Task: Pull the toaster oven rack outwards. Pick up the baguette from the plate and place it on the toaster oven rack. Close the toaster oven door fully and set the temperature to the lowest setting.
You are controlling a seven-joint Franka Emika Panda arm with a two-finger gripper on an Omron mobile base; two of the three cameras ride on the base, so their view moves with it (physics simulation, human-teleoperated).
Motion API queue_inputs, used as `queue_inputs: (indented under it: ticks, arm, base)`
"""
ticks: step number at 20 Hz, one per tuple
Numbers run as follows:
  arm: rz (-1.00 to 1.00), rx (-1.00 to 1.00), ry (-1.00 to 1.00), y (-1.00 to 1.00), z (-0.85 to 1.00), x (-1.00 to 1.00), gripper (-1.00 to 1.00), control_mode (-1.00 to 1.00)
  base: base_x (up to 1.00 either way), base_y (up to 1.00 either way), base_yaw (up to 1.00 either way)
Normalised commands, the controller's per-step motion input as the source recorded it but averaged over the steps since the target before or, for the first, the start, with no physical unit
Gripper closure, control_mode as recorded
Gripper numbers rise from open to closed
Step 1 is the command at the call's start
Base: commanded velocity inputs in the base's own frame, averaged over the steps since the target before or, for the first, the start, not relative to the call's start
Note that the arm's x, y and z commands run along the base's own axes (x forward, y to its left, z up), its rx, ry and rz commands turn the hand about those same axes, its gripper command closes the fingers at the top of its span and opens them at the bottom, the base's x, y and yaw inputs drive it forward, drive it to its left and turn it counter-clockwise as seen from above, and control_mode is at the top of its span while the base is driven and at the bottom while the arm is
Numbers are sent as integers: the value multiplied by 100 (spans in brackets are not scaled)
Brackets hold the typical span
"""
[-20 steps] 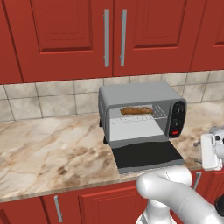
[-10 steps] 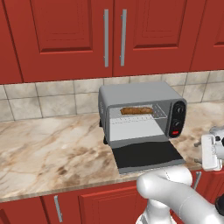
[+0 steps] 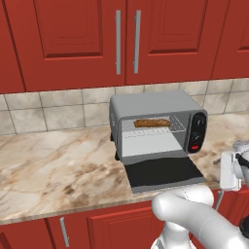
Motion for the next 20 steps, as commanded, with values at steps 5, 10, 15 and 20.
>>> queue_inputs:
  ticks: [5,10,15,20]
  arm:
    - [-1,0,6,0,-17,21,-100,-100]
    - [0,0,8,0,-15,19,-100,-100]
    - [0,0,10,0,-9,11,-100,-100]
    - [0,2,5,0,-2,1,-100,-100]
  base:
    - [0,0,0]
    - [0,0,0]
    - [0,0,0]
    - [0,0,0]
